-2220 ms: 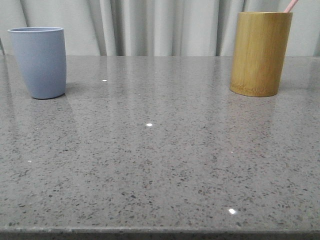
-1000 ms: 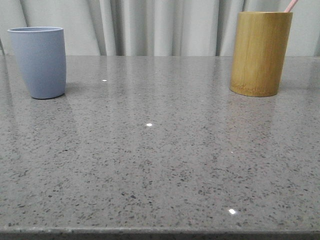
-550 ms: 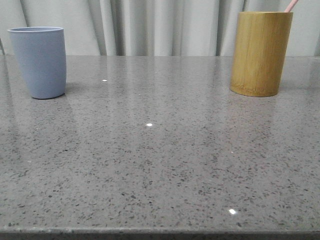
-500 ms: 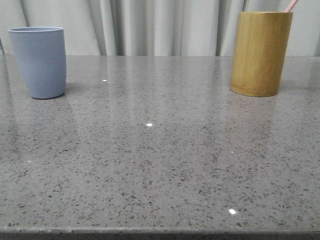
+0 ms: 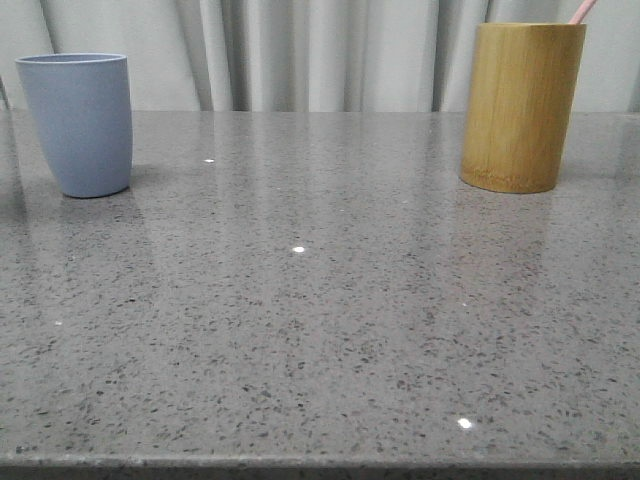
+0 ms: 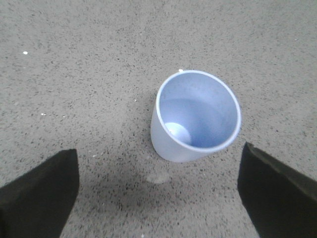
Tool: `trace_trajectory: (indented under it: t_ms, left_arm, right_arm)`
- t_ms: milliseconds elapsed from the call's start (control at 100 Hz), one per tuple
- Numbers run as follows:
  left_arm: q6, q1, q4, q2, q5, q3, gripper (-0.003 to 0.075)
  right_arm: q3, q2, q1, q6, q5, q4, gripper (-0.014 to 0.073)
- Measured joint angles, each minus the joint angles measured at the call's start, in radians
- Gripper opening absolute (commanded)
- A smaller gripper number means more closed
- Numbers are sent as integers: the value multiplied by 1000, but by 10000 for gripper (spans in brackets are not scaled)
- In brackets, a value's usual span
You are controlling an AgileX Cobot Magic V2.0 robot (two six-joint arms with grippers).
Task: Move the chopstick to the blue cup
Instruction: 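Reach the left gripper down and grasp the light blue cup rim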
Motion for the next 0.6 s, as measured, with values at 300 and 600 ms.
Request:
trace_trajectory:
  t_ms: [300, 600]
  left_arm:
    - [2, 0, -10, 196, -50, -45, 617]
    - [21, -46, -16, 307, -72, -79, 603]
  right_arm:
    - [0, 0, 0, 0, 0, 0, 549]
    - [0, 0, 0, 0, 0, 0, 549]
